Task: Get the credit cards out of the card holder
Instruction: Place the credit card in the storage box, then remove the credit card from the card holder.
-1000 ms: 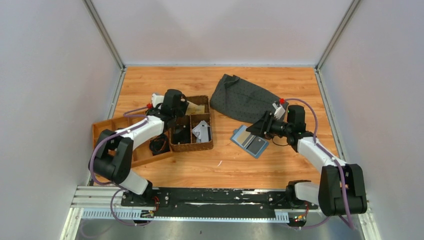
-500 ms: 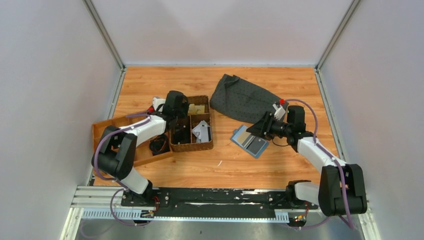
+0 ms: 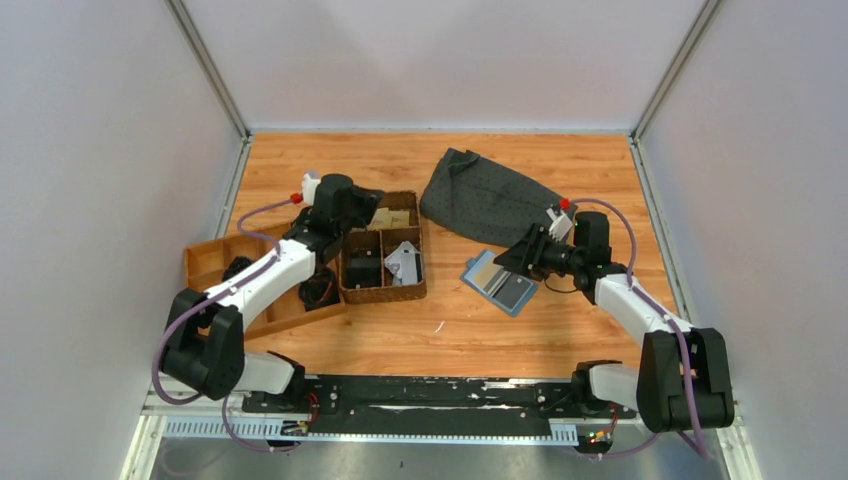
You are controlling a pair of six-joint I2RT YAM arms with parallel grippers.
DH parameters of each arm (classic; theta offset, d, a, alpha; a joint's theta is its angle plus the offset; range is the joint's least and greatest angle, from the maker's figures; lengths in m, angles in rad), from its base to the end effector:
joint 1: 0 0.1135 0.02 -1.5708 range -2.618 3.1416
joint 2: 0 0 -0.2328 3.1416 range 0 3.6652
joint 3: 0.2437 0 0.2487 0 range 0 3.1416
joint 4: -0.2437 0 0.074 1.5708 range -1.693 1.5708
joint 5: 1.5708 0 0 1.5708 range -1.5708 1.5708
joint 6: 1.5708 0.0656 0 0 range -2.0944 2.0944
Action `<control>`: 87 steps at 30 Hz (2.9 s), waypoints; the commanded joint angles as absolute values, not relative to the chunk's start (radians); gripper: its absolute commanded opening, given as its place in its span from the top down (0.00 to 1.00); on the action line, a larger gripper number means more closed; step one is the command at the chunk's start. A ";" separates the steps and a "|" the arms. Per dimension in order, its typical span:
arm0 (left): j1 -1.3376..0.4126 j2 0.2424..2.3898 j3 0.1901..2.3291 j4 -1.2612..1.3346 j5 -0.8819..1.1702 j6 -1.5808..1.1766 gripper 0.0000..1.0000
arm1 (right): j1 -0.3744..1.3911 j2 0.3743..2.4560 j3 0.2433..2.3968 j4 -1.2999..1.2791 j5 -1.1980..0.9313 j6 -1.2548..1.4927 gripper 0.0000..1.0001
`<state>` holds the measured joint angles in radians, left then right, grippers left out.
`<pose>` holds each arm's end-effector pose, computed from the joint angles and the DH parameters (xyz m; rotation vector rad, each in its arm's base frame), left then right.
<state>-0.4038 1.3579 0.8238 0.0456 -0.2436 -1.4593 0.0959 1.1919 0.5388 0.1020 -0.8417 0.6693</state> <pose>0.3103 -0.1154 0.2052 -1.2271 1.7892 -0.8856 0.2564 0.0738 0.1692 0.0913 2.1999 1.3328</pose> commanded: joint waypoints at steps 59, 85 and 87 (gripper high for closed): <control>-0.816 2.188 1.712 -0.612 0.428 -0.396 0.48 | 0.008 1.166 0.439 -0.163 -0.425 0.618 0.64; -0.868 2.116 1.568 -0.146 0.805 -0.680 0.49 | -0.063 1.114 0.431 -0.190 -0.439 0.612 0.64; -0.876 2.115 1.577 -0.148 0.814 -0.678 0.49 | -0.068 1.105 0.434 -0.195 -0.440 0.611 0.64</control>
<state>-0.8566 2.1517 1.5467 -0.1612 0.7689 -0.6659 -0.0441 1.1351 0.4286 -0.1486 -0.4305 0.6308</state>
